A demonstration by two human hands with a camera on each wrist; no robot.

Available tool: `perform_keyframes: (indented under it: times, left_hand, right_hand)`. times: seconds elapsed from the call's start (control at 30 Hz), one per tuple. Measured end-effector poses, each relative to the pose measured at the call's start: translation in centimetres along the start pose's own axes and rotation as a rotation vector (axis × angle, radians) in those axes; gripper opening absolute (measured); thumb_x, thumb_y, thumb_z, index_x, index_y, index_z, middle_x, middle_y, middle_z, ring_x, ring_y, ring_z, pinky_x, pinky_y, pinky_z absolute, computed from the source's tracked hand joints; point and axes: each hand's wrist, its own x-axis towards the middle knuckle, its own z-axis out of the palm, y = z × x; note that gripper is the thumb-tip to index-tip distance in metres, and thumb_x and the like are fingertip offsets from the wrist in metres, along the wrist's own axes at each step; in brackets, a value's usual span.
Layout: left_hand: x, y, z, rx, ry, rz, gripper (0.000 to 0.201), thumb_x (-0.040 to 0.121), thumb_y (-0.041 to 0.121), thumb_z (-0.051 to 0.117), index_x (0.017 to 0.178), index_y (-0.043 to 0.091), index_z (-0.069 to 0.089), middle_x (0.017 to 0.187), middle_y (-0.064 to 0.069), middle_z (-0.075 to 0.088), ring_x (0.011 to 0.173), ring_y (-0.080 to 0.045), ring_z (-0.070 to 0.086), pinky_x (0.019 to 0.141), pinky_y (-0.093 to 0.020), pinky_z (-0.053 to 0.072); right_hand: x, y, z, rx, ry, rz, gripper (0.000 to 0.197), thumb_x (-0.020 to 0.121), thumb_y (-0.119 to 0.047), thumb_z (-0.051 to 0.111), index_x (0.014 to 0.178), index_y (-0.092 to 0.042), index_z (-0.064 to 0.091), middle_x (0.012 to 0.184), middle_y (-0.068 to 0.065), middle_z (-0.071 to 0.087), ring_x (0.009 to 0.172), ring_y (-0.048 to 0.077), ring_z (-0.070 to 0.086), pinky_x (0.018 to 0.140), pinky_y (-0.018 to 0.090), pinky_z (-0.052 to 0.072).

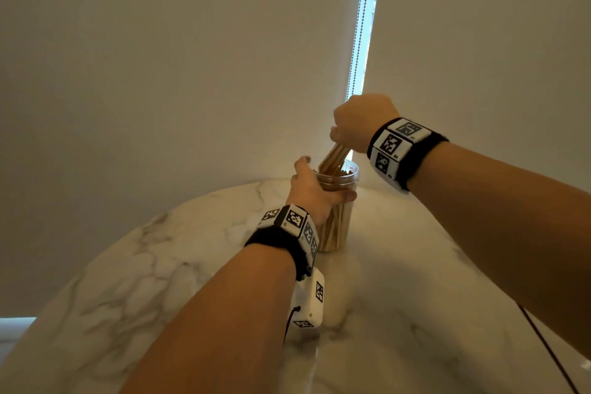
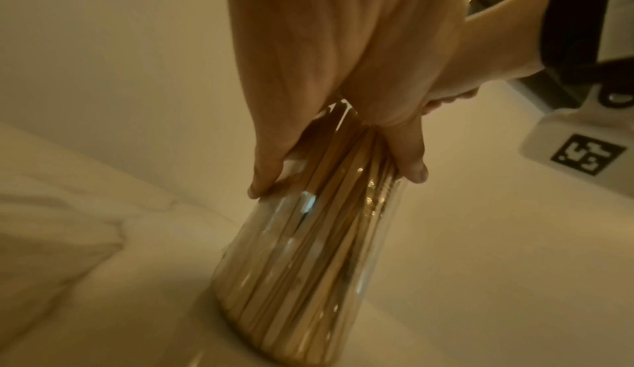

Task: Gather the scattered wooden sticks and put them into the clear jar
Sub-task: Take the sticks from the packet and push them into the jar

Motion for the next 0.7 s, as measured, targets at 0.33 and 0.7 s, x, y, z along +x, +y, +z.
perform_keyframes:
  times: [0.33,0.7]
  left_hand:
    - [0.5,-0.5,0.2,0.003,0.031,-0.006,0.121,0.06,0.041,0.091,0.15,0.03,0.011,0.14,-0.007,0.047,0.124,-0.025,0.052,0.104,-0.04,0.045]
    - [0.1,-0.3,0.3,-0.002,0.037,-0.006,0.121,0.061,0.04,0.091,0.15,0.033,0.011,0.137,-0.006,0.052,0.124,-0.025,0.054,0.102,-0.04,0.046]
  right_hand:
    - [0.1,-1.6,0.9,-0.031,0.004,-0.101,0.039,0.1,-0.044,0.046,0.078,-0.012,0.056,0.066,0.001,0.047,0.07,0.025,0.055,0.061,0.033,0.042]
    - [0.7,-3.4,1.1,0.181,-0.081,-0.048,0.027,0.098,-0.031,0.059,0.11,-0.007,0.061,0.088,0.007,0.056,0.079,0.024,0.056,0.067,0.032,0.048]
